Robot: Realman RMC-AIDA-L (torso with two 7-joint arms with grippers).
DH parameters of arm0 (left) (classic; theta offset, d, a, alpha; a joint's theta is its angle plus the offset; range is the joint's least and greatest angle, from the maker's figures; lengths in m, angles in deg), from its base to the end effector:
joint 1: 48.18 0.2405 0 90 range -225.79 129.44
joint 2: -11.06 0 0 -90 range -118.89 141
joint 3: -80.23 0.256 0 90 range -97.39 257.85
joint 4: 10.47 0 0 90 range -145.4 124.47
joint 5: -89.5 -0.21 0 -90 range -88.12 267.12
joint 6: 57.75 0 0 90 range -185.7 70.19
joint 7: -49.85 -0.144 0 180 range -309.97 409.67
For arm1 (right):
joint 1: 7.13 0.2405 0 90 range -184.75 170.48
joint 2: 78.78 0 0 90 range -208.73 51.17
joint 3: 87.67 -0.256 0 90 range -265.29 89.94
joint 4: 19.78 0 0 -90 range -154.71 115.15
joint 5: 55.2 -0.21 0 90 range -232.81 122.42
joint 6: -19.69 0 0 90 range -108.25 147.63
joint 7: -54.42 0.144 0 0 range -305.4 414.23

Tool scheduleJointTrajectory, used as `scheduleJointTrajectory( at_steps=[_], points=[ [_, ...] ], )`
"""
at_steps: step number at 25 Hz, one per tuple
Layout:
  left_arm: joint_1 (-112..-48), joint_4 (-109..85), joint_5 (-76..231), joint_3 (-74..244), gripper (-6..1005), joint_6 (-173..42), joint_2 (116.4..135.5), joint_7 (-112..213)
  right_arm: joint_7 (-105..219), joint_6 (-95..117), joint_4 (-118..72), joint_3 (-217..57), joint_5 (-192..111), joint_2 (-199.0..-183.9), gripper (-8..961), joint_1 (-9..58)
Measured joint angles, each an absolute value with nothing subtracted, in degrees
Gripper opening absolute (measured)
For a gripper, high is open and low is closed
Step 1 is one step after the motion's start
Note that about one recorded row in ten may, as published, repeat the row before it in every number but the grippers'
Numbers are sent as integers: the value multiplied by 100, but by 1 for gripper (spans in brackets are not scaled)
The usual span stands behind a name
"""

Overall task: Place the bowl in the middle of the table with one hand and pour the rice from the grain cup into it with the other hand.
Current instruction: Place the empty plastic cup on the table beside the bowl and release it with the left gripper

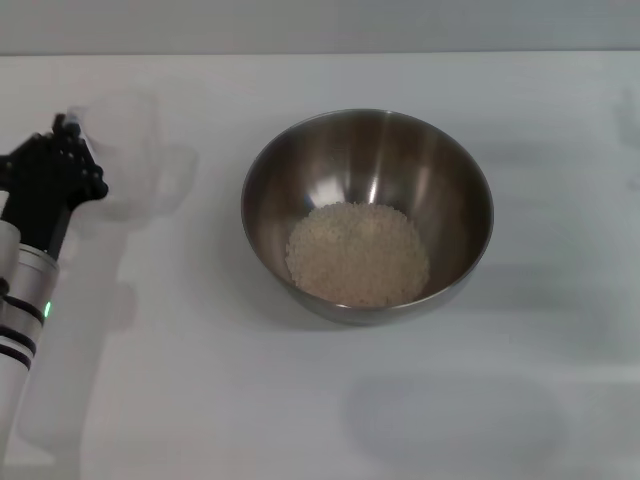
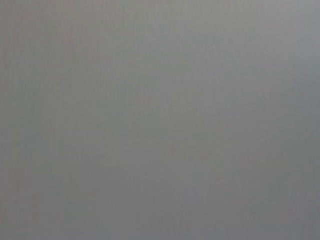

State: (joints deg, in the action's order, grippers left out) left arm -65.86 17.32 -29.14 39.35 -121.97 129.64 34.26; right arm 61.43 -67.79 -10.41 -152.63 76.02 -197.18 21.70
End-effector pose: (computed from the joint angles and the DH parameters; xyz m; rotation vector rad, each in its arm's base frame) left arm -0.3006 0.3112 -0.0390 -1.5638 -0.4420 -0.5979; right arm 0.2897 0.3449 0.0629 -1.2077 0.2456 0.9766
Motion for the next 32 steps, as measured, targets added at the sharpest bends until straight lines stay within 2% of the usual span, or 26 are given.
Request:
scheduleJointTrajectory(
  at_steps=[5, 27, 32],
  points=[
    [-6797, 1330, -2887, 3916, 26, -11400, 12986, 3895, 6145, -6780, -1036, -15263, 7602, -19748, 680, 2168],
    [-6913, 1042, -2919, 3954, 88, -11281, 12989, 4229, 6145, -6786, -1022, -15262, 7621, -19761, 680, 2151],
    [-6850, 1066, -2918, 3957, 134, -11300, 12984, 4230, 6145, -6785, -1020, -15262, 7627, -19761, 680, 2152]
  ],
)
